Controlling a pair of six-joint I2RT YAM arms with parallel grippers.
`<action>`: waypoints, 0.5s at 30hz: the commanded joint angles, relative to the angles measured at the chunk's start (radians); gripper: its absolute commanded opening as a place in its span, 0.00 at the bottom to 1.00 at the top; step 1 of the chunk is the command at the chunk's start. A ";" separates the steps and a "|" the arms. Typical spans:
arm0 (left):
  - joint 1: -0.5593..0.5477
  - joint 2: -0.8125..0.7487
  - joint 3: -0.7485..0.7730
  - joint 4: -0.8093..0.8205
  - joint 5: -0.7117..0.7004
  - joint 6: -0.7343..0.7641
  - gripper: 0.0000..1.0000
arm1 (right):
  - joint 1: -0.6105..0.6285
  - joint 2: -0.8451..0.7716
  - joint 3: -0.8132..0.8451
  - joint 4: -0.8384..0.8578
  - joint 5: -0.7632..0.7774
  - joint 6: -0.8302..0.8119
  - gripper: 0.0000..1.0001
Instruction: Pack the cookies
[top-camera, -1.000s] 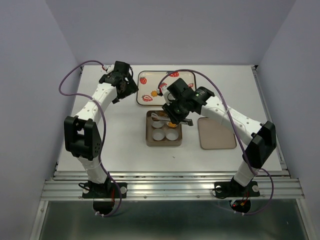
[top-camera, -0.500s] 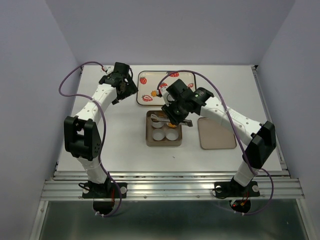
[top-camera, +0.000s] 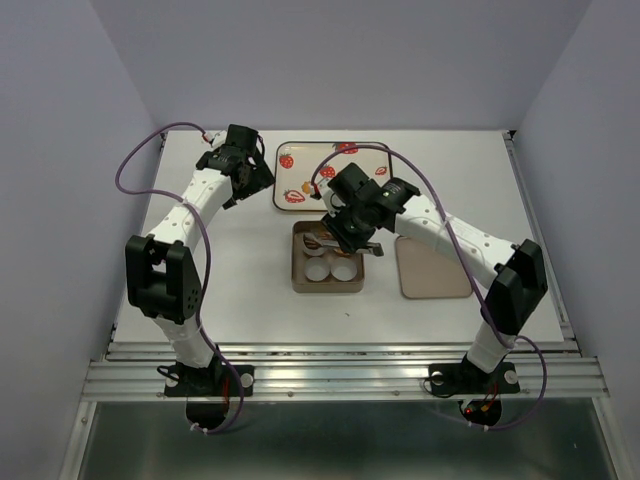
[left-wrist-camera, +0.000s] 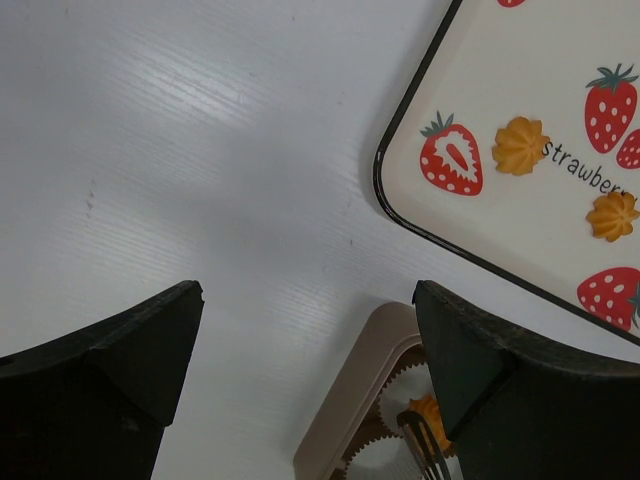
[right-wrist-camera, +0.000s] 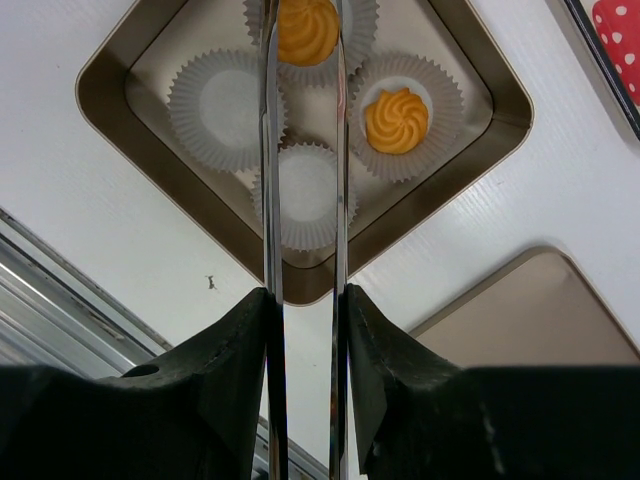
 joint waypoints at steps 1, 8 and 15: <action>-0.007 -0.055 -0.017 0.001 -0.021 0.014 0.99 | 0.014 0.007 0.000 0.026 0.010 0.012 0.36; -0.005 -0.064 -0.027 0.005 -0.021 0.014 0.99 | 0.014 0.021 -0.003 0.032 0.021 0.014 0.36; -0.005 -0.064 -0.030 0.011 -0.015 0.017 0.99 | 0.014 0.032 -0.004 0.033 0.033 0.014 0.39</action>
